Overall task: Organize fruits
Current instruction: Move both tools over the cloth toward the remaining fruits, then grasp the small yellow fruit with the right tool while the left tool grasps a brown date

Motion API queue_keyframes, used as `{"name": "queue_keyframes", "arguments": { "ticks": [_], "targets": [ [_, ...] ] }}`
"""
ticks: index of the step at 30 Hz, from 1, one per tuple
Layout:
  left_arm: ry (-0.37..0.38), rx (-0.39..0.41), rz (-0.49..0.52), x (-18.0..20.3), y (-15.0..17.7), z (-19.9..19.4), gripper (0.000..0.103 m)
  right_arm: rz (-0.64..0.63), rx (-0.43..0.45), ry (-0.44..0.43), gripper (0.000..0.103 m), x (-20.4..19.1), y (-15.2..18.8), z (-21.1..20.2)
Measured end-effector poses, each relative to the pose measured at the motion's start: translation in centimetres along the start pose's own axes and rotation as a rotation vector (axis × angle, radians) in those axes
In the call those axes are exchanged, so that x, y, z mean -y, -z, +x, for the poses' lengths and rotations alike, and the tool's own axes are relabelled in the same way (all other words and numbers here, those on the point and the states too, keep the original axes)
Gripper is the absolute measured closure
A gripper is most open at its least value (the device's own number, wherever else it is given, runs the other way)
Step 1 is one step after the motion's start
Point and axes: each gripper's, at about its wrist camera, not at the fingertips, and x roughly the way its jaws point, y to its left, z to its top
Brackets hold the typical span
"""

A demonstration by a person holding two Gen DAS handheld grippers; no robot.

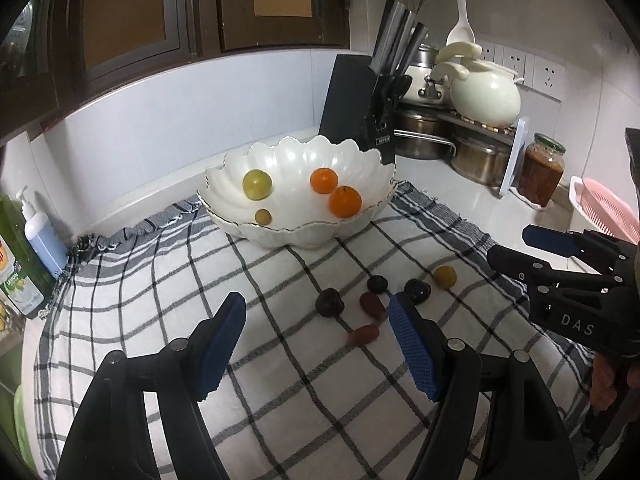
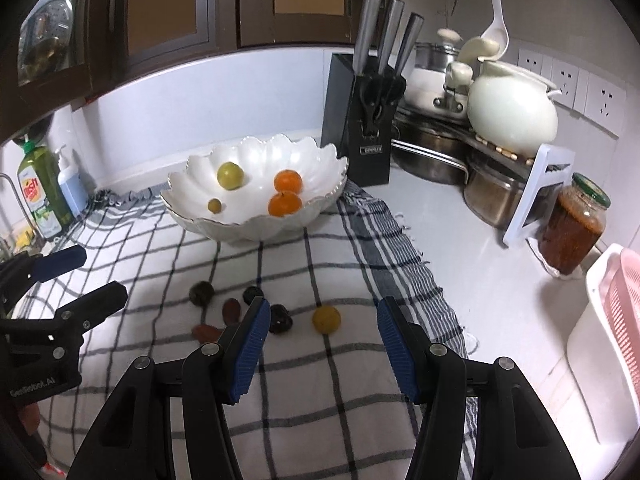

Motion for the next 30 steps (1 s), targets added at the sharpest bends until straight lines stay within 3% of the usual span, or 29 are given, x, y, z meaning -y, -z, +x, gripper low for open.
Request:
{"name": "queue_keyframes", "arguments": {
  "ticks": [11, 20, 30],
  "targets": [
    [-0.015, -0.047, 0.041, 2.2, 1.5, 3.2, 0.03, 0.024, -0.085, -0.035, 0.047, 1.6, 1.0, 3.7],
    [0.044, -0.132, -0.021, 2.4, 2.4, 6.1, 0.042, 0.039, -0.112, -0.063, 0.052, 1.8, 0.8, 6.1],
    [0.043, -0.168, -0.028, 3.0, 2.7, 8.0, 0.051, 0.055, -0.166, -0.092, 0.06, 1.9, 1.2, 8.5]
  ]
}}
